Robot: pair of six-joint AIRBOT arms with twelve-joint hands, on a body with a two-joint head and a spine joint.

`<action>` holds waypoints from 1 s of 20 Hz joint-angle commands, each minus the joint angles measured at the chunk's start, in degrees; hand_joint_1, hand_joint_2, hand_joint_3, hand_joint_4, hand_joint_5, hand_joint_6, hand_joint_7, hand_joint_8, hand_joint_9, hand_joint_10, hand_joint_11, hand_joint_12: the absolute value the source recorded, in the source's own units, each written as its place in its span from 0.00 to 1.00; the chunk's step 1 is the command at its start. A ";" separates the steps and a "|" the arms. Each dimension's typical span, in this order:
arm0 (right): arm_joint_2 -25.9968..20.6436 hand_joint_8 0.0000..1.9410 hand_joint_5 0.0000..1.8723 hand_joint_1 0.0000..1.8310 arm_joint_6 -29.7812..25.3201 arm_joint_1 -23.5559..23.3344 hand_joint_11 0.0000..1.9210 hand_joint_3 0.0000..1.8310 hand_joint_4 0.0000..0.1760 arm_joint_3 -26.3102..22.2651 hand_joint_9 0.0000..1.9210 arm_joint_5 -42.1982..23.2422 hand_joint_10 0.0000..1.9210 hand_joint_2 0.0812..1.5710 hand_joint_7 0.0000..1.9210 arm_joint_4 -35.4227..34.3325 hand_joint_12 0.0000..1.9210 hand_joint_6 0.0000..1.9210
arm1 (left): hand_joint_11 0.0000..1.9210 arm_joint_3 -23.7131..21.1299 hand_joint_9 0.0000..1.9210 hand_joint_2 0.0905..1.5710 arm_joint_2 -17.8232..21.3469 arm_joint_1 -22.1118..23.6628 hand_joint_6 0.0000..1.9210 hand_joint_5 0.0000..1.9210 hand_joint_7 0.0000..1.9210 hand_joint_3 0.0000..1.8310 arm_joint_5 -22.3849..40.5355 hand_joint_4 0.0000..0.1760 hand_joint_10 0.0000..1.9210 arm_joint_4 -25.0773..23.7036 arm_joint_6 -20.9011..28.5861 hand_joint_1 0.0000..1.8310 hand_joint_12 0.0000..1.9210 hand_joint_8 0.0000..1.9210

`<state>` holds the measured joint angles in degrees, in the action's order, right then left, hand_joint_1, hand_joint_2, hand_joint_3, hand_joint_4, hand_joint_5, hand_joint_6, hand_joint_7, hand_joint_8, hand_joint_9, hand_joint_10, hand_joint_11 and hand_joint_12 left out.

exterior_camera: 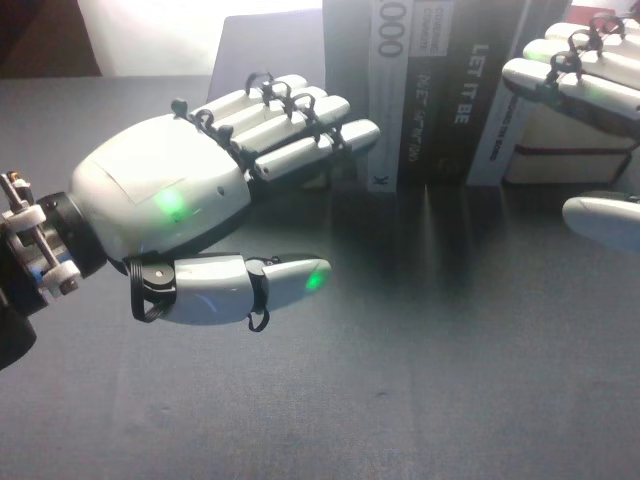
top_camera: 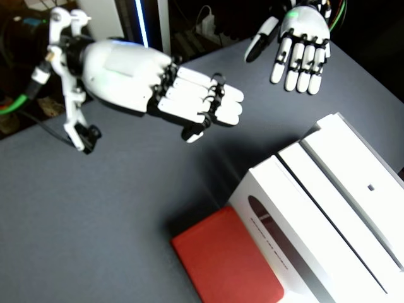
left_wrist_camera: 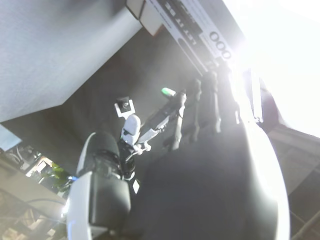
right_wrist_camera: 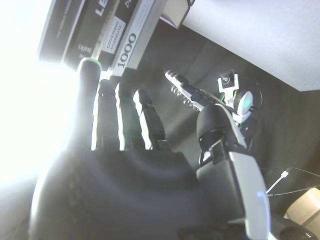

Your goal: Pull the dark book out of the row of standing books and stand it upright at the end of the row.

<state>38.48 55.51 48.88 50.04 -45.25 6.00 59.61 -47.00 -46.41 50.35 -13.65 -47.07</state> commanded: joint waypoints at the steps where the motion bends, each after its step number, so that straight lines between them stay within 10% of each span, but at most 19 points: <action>1: 0.02 0.00 0.00 0.00 0.09 -0.34 0.00 0.03 0.00 -0.15 0.00 -7.06 0.00 0.84 0.00 -1.11 0.00 0.00 | 0.00 -0.11 0.00 0.78 -0.34 1.10 0.00 0.00 0.00 0.01 6.66 0.35 0.00 1.11 0.02 0.00 0.00 0.00; 15: -1.02 0.00 0.00 0.00 3.56 -1.29 0.00 0.01 0.00 -0.35 0.00 -11.31 0.00 0.83 0.00 -4.56 0.00 0.00 | 0.00 -0.30 0.00 0.80 -0.17 0.96 0.00 0.00 0.00 0.01 6.97 0.28 0.00 1.46 0.03 0.00 0.00 0.00; 20: 0.55 0.00 0.00 0.15 7.08 -5.93 0.00 0.01 0.00 2.34 0.00 -11.78 0.00 0.85 0.00 -9.40 0.00 0.00 | 0.00 -0.31 0.00 0.81 -0.04 0.42 0.00 0.00 0.00 0.01 6.85 0.29 0.00 2.08 0.04 0.00 0.00 0.00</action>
<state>39.00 62.43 43.31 52.42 -49.87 -3.11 59.61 -46.98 -46.61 50.43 -12.40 -47.07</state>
